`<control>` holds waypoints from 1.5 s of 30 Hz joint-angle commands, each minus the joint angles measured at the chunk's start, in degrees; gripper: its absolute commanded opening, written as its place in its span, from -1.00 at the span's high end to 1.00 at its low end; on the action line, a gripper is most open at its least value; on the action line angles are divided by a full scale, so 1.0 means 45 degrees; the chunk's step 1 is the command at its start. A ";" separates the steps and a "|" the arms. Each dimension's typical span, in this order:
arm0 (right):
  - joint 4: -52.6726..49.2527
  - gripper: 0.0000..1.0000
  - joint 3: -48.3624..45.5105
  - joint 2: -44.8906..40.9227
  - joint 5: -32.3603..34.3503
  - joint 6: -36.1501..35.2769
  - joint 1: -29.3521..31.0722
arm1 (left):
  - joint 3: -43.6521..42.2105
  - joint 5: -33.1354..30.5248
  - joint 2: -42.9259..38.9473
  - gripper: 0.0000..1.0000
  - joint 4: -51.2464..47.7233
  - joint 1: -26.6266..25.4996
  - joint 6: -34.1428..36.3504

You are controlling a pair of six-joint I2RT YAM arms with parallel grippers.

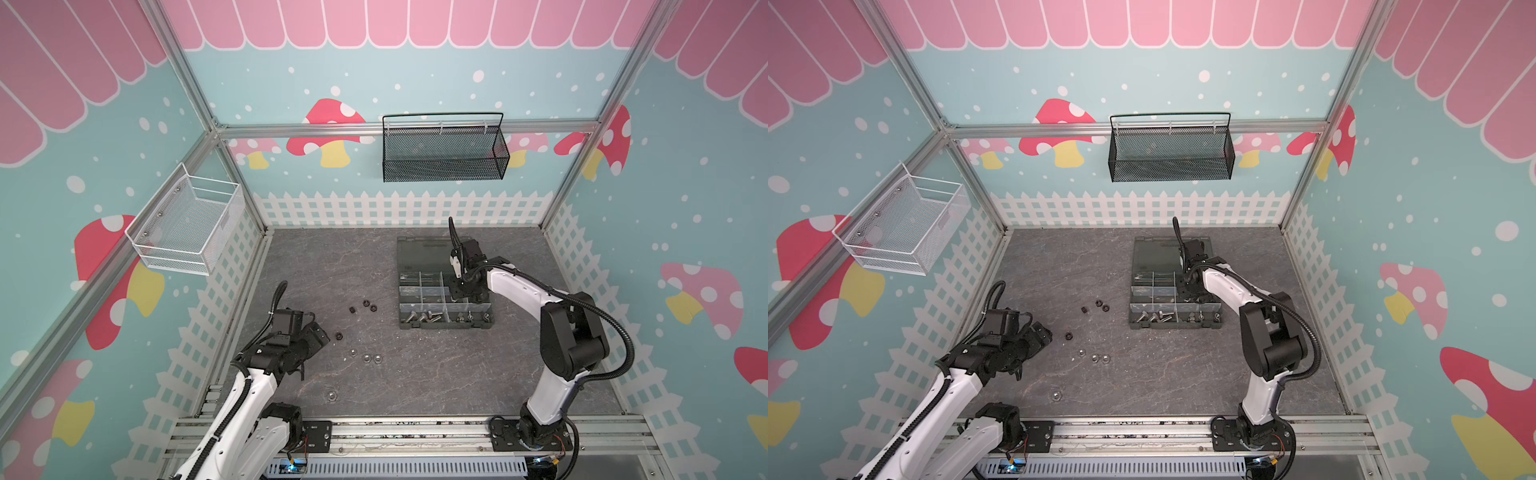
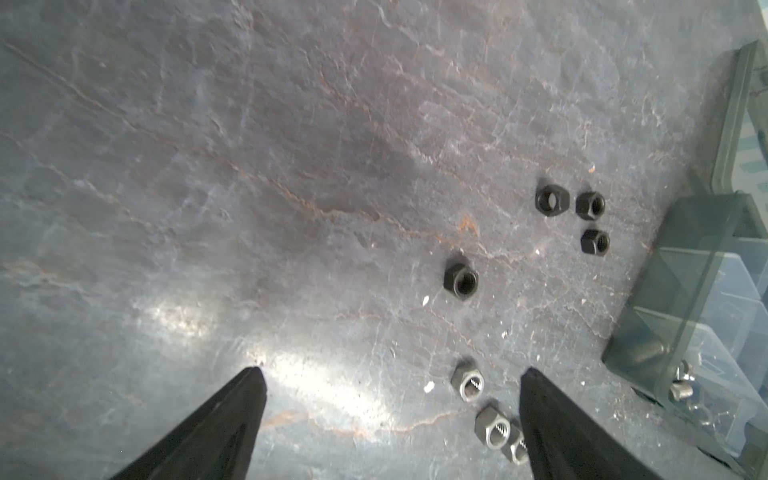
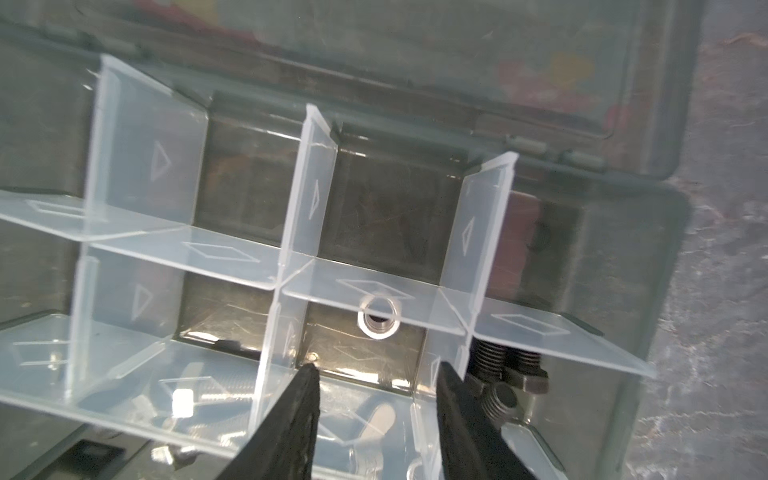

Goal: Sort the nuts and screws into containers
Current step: 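Close the left gripper on a silver nut while the right gripper rises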

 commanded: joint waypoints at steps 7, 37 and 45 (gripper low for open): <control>0.1750 -0.35 -0.2017 -0.3375 -0.0067 0.0582 -0.0066 | 0.0611 -0.1897 -0.0081 -0.82 -0.3212 -0.3571 -0.3278; 0.3071 -0.93 -0.3836 -0.4776 -0.0245 0.1632 -0.0066 | -0.1273 -0.0442 0.2164 -0.11 -0.2333 -0.8378 -0.6205; 0.3024 -0.93 -0.3827 -0.4816 -0.0176 0.1633 -0.0061 | -0.1014 -0.0432 0.3182 -0.05 -0.2033 -0.8203 -0.5641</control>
